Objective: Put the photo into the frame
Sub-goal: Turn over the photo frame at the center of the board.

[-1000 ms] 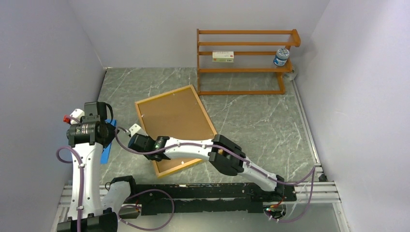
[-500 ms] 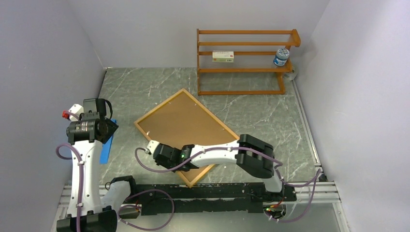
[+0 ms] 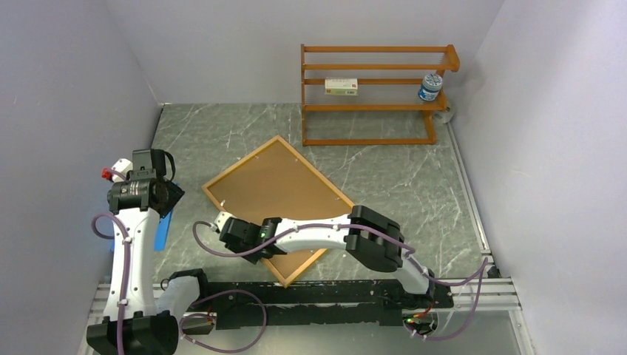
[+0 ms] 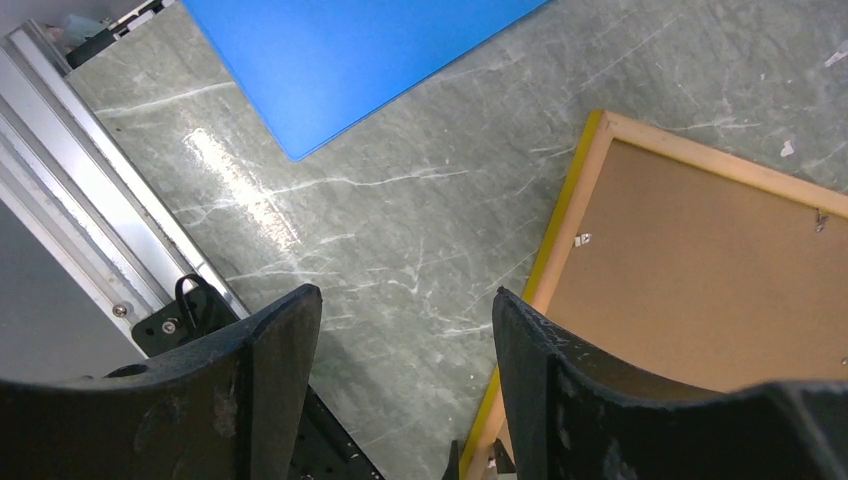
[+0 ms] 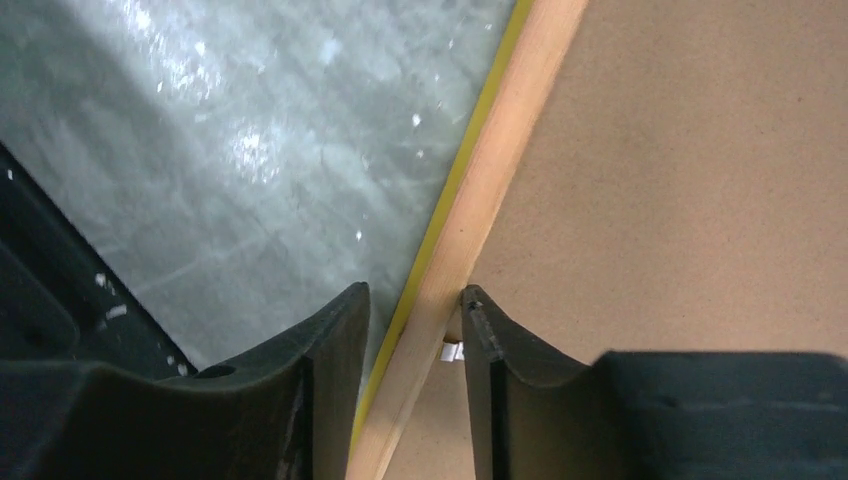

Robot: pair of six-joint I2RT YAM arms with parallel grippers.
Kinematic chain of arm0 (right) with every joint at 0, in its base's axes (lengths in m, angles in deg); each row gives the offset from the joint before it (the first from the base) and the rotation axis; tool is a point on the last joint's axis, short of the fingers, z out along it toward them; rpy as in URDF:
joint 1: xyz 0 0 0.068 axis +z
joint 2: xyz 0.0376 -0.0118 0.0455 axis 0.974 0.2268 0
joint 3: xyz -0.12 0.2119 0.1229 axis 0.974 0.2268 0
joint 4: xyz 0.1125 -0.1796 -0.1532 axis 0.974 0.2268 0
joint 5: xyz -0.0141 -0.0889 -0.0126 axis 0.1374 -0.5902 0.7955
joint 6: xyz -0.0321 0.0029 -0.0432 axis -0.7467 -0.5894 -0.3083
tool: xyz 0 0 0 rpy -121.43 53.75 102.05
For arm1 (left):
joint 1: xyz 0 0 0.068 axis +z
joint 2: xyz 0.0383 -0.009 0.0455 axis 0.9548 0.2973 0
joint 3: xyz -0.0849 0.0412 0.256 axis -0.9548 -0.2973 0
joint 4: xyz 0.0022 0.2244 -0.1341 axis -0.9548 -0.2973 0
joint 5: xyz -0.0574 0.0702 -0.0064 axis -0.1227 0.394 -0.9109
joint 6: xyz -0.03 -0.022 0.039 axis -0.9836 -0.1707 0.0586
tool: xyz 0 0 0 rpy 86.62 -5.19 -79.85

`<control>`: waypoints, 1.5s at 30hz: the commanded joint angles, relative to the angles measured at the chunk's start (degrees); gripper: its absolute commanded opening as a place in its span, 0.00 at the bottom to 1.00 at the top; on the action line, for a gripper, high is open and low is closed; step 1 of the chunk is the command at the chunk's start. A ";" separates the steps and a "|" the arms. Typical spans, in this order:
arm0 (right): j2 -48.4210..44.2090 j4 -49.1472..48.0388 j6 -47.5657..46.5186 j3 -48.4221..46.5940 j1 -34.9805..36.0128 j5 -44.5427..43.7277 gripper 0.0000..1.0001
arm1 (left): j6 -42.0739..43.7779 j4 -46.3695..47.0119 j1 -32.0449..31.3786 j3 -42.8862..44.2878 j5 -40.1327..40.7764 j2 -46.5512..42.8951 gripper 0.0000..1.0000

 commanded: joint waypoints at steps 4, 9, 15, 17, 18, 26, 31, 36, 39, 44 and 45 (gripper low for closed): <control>4.05 4.30 5.68 -3.45 0.11 -4.44 0.27 | 2.02 2.43 0.10 -1.34 -1.20 0.42 0.69; 0.87 3.28 6.11 -2.24 0.09 -5.67 0.17 | 3.81 2.88 0.10 -2.85 -6.08 -0.23 0.71; -7.23 -0.56 7.63 1.38 -0.23 -5.04 0.16 | 5.29 3.44 0.44 -7.50 -12.74 -0.65 0.94; -9.91 -2.95 7.95 3.38 -0.50 -4.26 0.16 | 5.92 3.59 0.53 -7.89 -15.19 -0.63 0.94; -10.87 -3.88 8.19 4.24 -0.71 -4.05 0.16 | 6.40 3.96 0.62 -7.58 -16.53 -0.83 0.94; -15.88 -7.49 7.07 5.58 -3.01 -1.21 0.16 | 9.73 9.48 0.55 -10.96 -32.10 -0.23 0.94; -18.91 -4.84 4.57 1.73 -5.26 4.17 0.16 | 9.63 18.62 0.54 -16.27 -48.03 0.80 0.94; -20.86 -0.96 3.58 -1.86 -6.24 7.84 0.16 | 5.31 29.22 0.58 -20.07 -56.85 0.32 0.90; -22.07 0.19 3.95 -2.40 -6.64 9.07 0.16 | 4.52 32.56 0.53 -21.74 -57.27 0.34 0.87; -23.73 1.09 4.62 -2.87 -6.86 10.99 0.16 | 4.25 37.52 0.60 -23.89 -58.27 0.34 0.72; -24.10 1.39 4.64 -3.23 -6.85 11.05 0.16 | 3.97 38.59 0.55 -24.05 -58.07 0.12 0.68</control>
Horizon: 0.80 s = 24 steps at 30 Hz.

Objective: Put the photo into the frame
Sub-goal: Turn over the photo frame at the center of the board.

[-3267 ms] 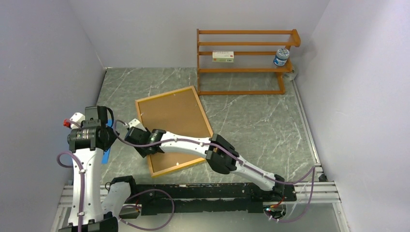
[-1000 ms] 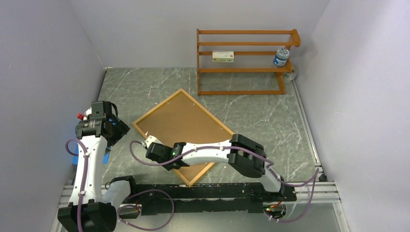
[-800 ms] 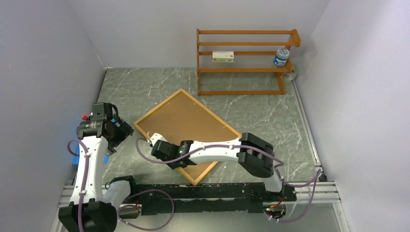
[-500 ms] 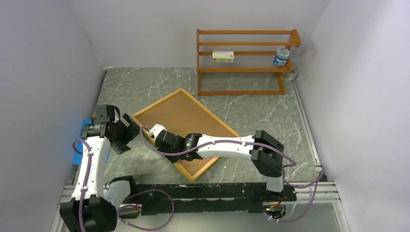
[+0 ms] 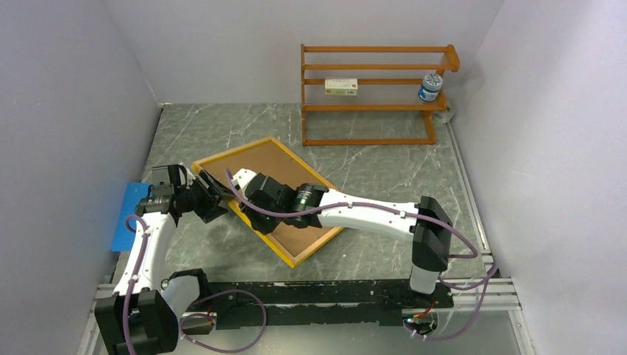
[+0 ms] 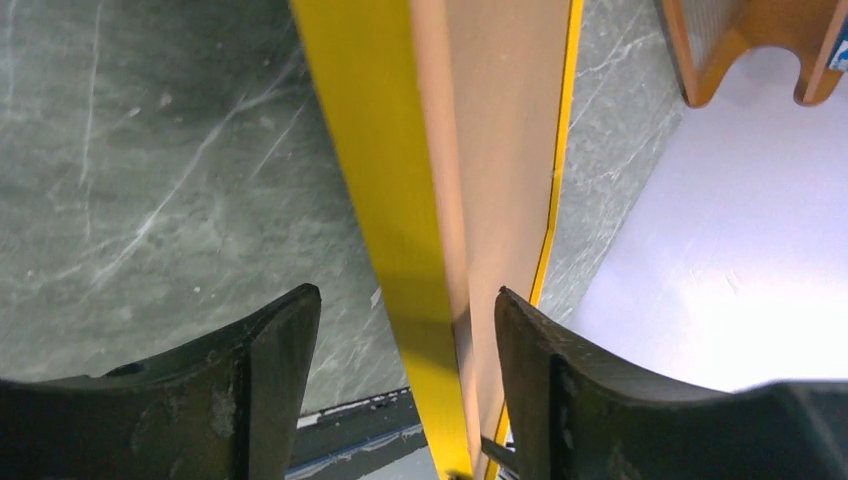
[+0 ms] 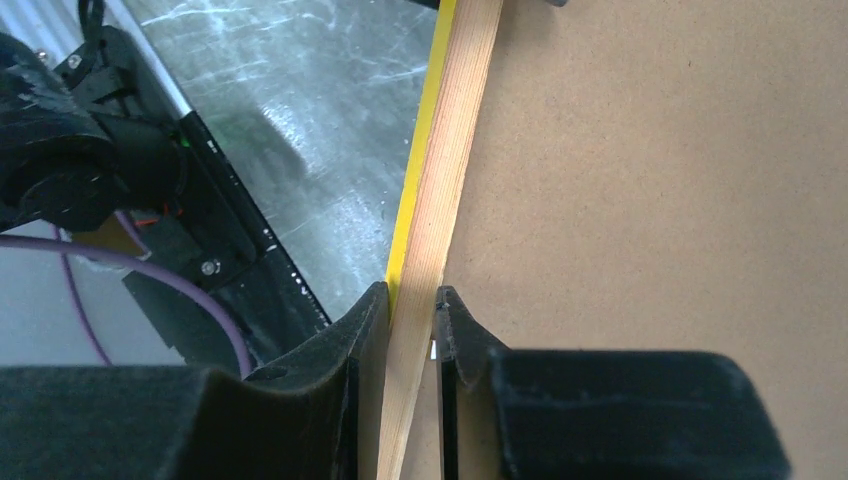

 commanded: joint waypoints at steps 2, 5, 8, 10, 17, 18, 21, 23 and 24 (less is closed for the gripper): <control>-5.35 -2.15 -1.22 -4.84 0.33 4.74 0.16 | -1.87 10.31 0.15 -0.97 -3.13 -1.33 0.65; -5.89 -0.88 -1.90 -5.55 0.35 5.27 0.16 | -2.48 13.27 0.15 -0.08 -3.90 -1.44 0.58; -6.29 1.11 -2.60 -6.40 0.34 4.83 0.18 | -1.05 10.17 0.09 2.27 -1.05 -2.60 0.46; -6.67 2.01 -2.67 -6.28 0.30 3.70 0.19 | 0.02 7.77 0.08 4.26 -0.11 -3.37 0.34; -7.57 6.34 -1.74 -8.64 0.58 -5.40 0.37 | -0.66 -4.02 0.10 12.44 2.39 -2.13 0.04; -7.51 7.17 -1.55 -9.48 0.59 -6.29 0.44 | -0.74 -6.73 0.08 14.14 3.33 -1.60 0.03; -5.63 11.73 -2.47 -14.65 1.14 -9.69 0.53 | -1.14 -13.38 0.10 18.63 4.85 -0.72 0.03; -3.62 15.29 -3.73 -18.96 2.24 -12.43 0.57 | -2.56 -17.51 0.10 21.12 5.87 -0.45 0.03; -2.93 16.41 -4.19 -20.44 2.87 -14.58 0.60 | -3.08 -19.26 0.16 22.30 6.64 -0.39 0.02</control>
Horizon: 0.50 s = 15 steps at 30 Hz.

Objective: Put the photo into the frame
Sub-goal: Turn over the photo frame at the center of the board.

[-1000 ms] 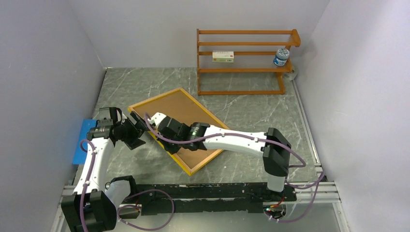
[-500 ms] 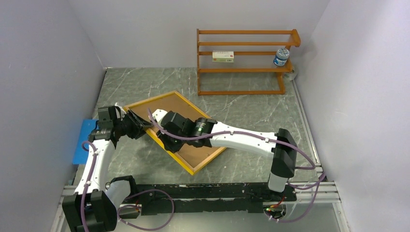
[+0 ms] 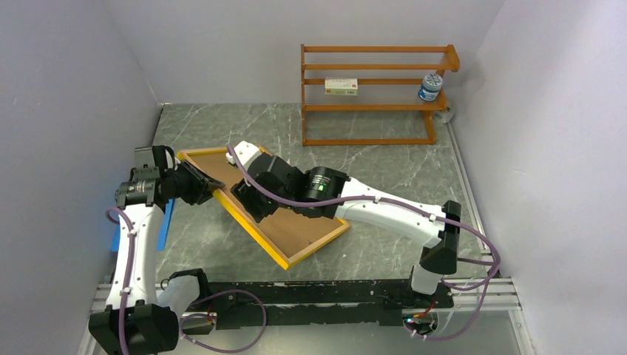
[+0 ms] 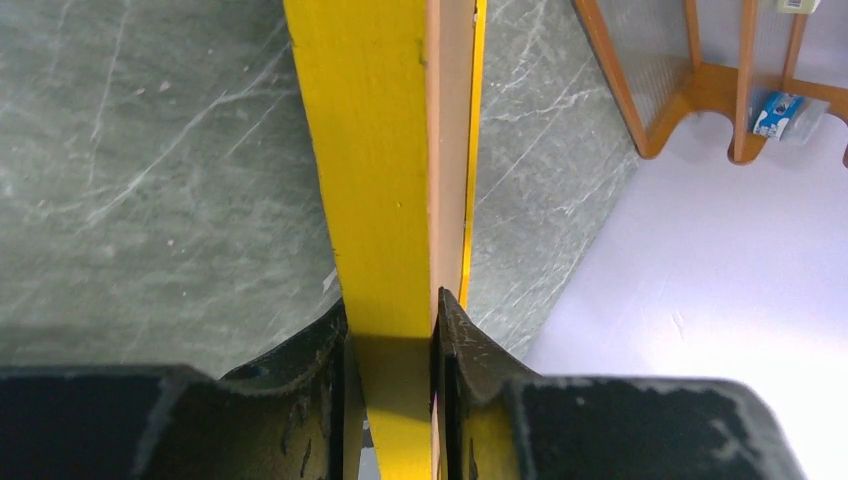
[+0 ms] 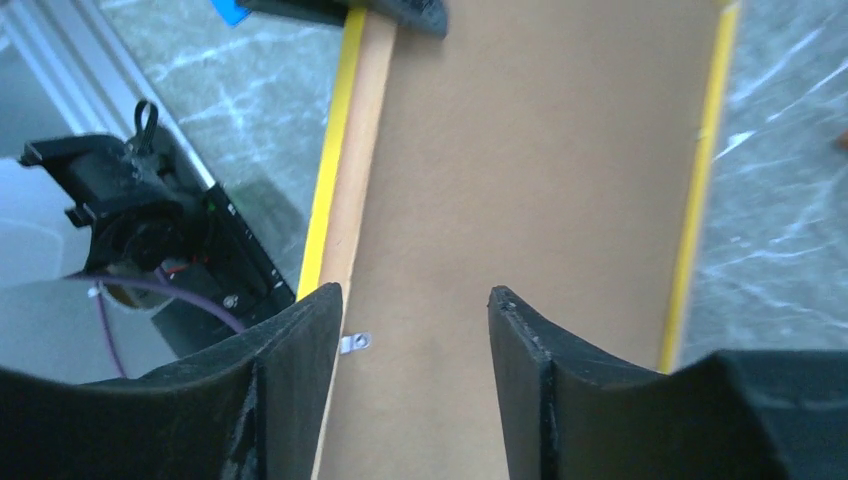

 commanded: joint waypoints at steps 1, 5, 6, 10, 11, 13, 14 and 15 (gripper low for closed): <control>1.60 6.77 -2.75 -8.83 2.53 -9.84 0.65 | 1.23 -9.57 -0.04 7.80 3.15 -0.47 0.02; 3.95 9.36 -4.94 -14.45 5.59 -14.64 0.76 | -1.00 -16.90 -0.01 13.14 6.50 0.65 0.02; 4.79 10.22 -5.62 -16.43 6.31 -15.23 0.77 | -1.36 -18.26 0.04 14.15 7.21 0.94 0.02; 8.51 12.66 -8.81 -22.06 9.02 -18.14 0.82 | -2.12 -20.92 0.01 17.11 7.70 2.06 0.03; 9.91 13.38 -9.63 -23.32 9.92 -19.11 0.82 | -2.23 -21.52 -0.02 17.76 7.67 2.36 0.03; 12.18 15.18 -11.00 -25.41 11.22 -20.64 0.82 | -2.25 -21.71 0.00 18.86 8.58 2.46 0.03; 13.35 16.10 -11.52 -26.60 11.81 -21.02 0.82 | -2.25 -21.23 0.01 18.89 9.44 2.05 0.03; 14.51 17.11 -11.72 -27.71 12.30 -21.37 0.82 | -2.62 -20.38 0.01 18.57 9.58 1.48 0.02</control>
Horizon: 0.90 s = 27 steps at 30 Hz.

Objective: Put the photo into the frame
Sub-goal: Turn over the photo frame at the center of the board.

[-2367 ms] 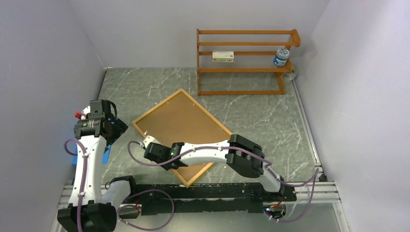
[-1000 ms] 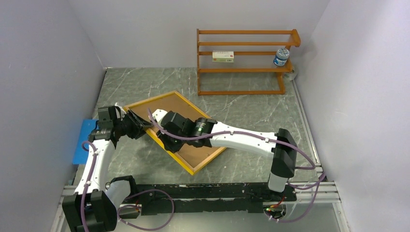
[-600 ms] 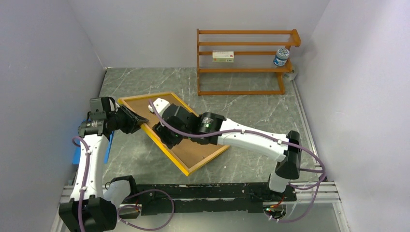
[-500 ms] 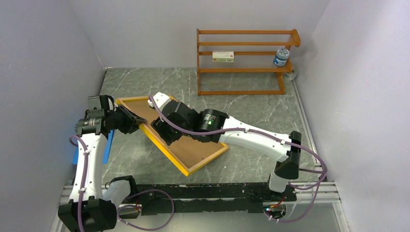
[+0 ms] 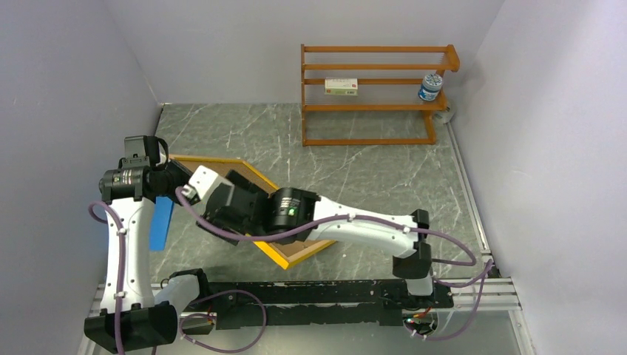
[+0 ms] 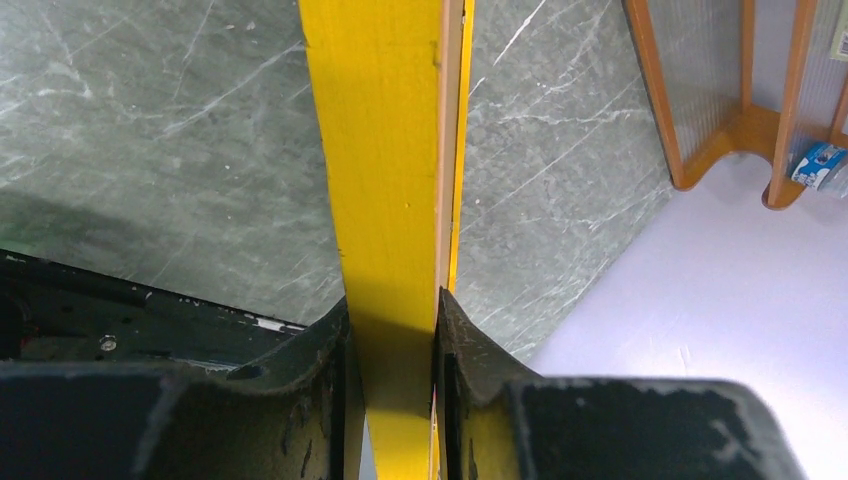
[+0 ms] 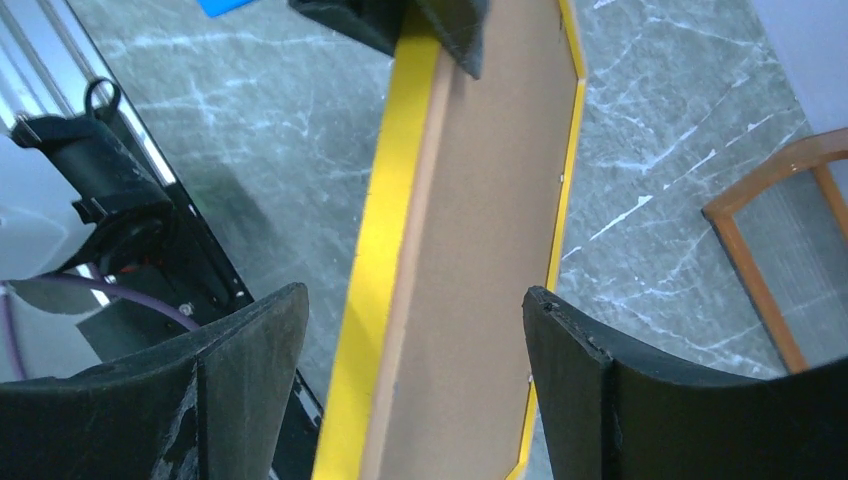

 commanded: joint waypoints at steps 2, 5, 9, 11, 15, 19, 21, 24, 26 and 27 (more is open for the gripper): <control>5.45 7.30 -3.41 -6.89 2.42 -5.36 0.82 | -0.87 0.55 0.04 3.02 1.72 -1.95 0.03; 7.32 9.39 -2.35 -7.89 2.63 -6.56 0.78 | -0.98 -0.07 0.05 3.38 1.60 -1.75 0.02; 9.62 12.52 -0.99 -9.67 2.64 -8.89 0.66 | -0.86 -0.21 0.06 3.43 2.04 -1.98 0.02; 10.47 13.72 -0.88 -11.29 2.71 -10.06 0.57 | -0.84 -0.35 0.04 3.64 2.21 -1.99 0.02; 9.70 12.70 -1.66 -9.89 3.00 -12.58 0.38 | -0.29 0.32 0.08 4.06 1.43 -2.18 0.03; 8.81 12.27 -2.62 -9.68 2.99 -12.37 0.19 | 0.73 0.27 0.04 5.78 2.93 -2.17 0.08; 8.21 11.66 -3.33 -9.63 2.99 -11.38 0.15 | 1.20 0.11 0.04 7.23 4.20 -1.94 0.21; 5.99 9.56 -4.80 -8.36 2.61 -9.36 0.12 | 2.36 0.16 0.11 10.23 5.71 -1.35 0.44; 4.03 7.98 -5.31 -6.98 1.69 -6.03 0.10 | 3.22 0.15 0.08 12.18 6.79 -0.59 0.65; 3.01 7.43 -6.59 -6.43 0.78 -4.00 0.08 | 3.90 0.16 0.04 13.28 7.58 -0.09 0.72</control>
